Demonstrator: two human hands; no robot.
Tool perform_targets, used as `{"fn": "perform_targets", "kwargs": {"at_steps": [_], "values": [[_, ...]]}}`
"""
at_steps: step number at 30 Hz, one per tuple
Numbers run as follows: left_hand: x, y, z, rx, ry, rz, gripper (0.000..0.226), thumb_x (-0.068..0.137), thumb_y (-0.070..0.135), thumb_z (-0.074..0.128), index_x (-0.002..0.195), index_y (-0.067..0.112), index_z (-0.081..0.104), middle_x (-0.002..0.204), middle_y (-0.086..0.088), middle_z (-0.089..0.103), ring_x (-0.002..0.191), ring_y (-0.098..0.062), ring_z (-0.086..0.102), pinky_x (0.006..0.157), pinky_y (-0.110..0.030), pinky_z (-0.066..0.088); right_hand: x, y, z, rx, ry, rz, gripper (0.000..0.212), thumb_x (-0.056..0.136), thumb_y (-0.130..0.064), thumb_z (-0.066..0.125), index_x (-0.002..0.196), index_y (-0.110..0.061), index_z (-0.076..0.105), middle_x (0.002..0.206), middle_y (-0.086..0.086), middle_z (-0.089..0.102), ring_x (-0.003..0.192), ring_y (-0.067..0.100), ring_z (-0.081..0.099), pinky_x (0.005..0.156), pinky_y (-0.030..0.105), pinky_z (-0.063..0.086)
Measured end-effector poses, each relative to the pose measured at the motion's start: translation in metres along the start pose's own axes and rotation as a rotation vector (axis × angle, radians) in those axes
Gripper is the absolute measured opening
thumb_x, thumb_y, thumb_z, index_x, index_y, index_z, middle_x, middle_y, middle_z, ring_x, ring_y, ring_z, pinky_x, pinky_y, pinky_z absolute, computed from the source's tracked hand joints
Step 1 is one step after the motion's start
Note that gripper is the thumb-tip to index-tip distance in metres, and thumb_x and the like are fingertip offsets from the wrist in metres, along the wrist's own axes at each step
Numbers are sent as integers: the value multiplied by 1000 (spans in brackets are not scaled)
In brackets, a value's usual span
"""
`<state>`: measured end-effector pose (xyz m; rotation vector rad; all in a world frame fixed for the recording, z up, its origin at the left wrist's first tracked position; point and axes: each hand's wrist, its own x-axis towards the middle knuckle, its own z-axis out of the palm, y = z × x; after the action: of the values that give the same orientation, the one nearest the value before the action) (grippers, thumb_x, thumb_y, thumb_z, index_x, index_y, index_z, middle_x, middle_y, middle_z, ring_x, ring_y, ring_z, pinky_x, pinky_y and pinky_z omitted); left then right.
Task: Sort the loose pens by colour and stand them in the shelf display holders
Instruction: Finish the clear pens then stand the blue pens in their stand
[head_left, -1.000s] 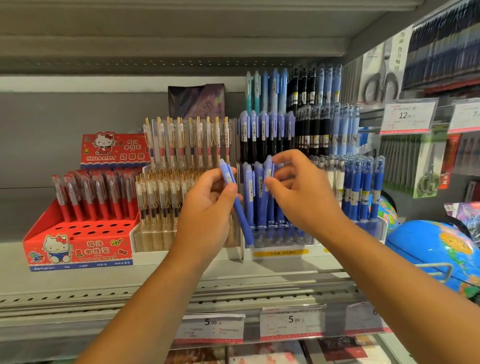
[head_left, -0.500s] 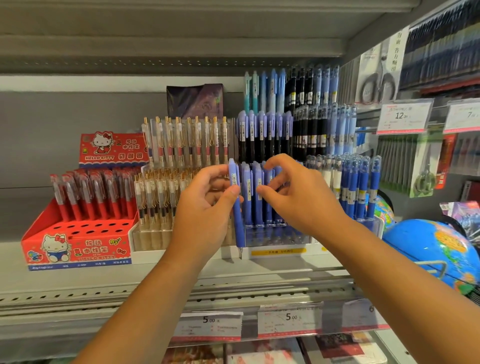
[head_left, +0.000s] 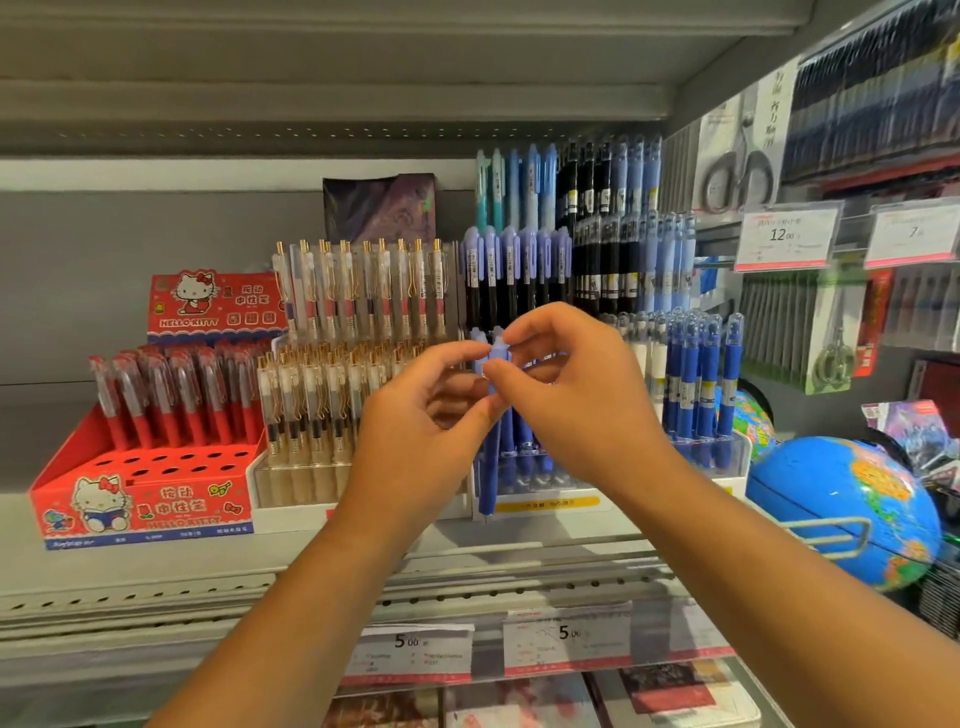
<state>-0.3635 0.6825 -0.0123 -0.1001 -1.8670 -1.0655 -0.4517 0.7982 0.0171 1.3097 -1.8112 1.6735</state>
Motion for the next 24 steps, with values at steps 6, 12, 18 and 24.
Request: {"fn": "perform_targets", "kwargs": {"at_steps": [6,12,18,24], "values": [[14,1,-7,471,15,254,53,82,21,78,131,21,57,124,8,56,118,-4,50,103,-22,39,12,5,-18,18,105,-2,18,90,-20,70,101,-30,59,86,-11,62,70,16,68,66,44,60],[28,-9,-8,947,-159,270,80,78,45,77,147,36,39,145,6,44,133,-18,41,109,-40,21,19,12,-26,-33,187,-55,16,92,-16,68,105,-23,61,83,-13,60,75,11,66,67,40,60],[29,-19,-7,1021,-174,309,86,77,46,79,149,37,33,138,9,50,130,-16,44,109,-40,18,22,17,-26,-85,244,-112,16,93,-15,66,106,-23,61,86,-13,59,80,12,65,69,40,59],[27,-20,-6,1051,-150,336,86,76,47,79,149,35,35,135,8,53,128,-15,46,109,-41,22,18,31,-16,-167,121,-68,17,93,-19,67,107,-25,61,88,-14,59,76,8,65,66,36,60]]}}
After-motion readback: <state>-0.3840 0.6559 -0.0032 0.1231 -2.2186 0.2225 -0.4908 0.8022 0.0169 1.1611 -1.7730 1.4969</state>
